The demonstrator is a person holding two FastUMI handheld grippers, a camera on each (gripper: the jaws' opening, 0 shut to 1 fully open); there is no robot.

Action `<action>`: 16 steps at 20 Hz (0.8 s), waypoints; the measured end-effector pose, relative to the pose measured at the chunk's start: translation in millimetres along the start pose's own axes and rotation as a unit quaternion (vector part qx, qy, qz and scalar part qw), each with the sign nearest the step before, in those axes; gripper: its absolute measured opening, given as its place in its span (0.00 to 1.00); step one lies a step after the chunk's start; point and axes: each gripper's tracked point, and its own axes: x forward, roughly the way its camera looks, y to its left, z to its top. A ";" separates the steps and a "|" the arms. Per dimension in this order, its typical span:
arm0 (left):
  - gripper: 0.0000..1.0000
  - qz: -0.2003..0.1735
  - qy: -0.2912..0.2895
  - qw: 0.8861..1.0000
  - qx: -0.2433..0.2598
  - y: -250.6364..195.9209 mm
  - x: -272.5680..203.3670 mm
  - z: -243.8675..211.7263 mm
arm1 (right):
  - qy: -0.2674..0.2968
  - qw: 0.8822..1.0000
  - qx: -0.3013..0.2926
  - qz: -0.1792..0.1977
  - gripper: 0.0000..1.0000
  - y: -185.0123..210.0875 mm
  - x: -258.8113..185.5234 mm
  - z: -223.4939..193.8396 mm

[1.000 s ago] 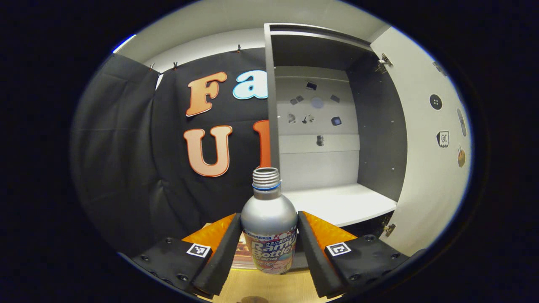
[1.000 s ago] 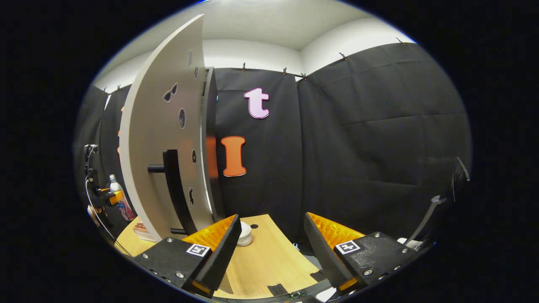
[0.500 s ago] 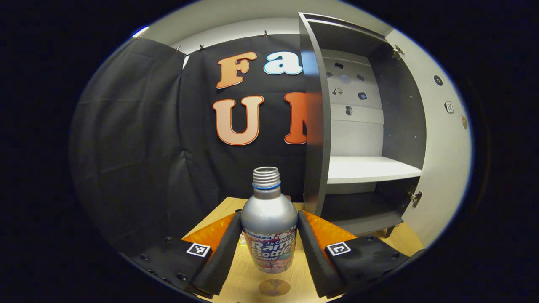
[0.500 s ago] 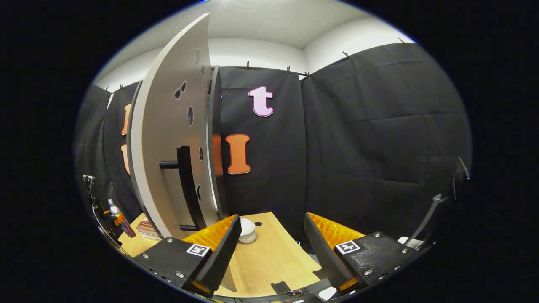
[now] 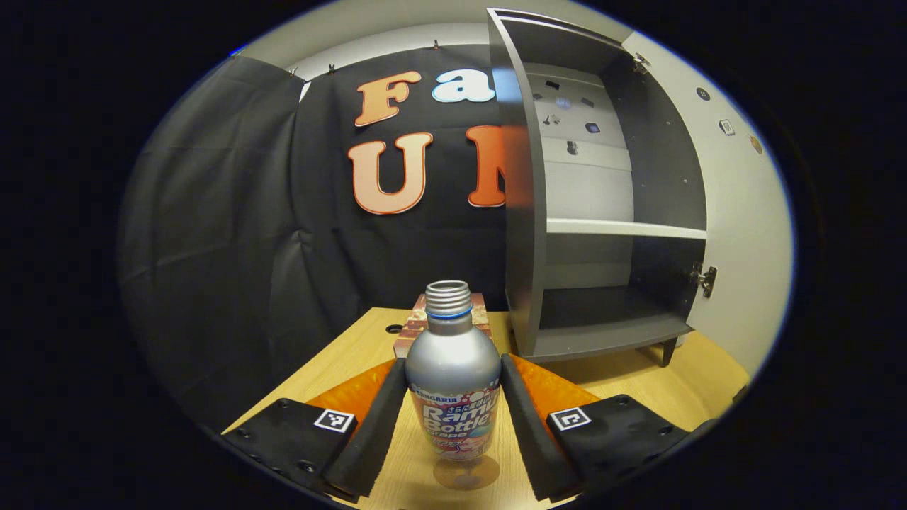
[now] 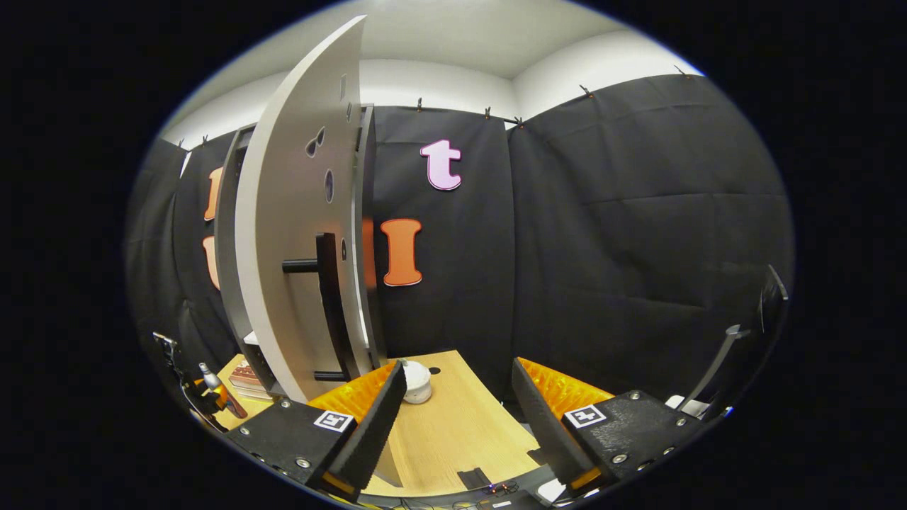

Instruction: Open the cabinet door with the right hand, grasp the bottle in the cabinet with the left hand and place it on the coaster, then close the cabinet door with the right hand.

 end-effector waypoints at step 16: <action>0.85 0.003 0.034 0.999 -0.014 -4.0 4.6 -80.2 | 0.022 1.000 -0.007 -0.013 0.93 5.6 7.9 -15.8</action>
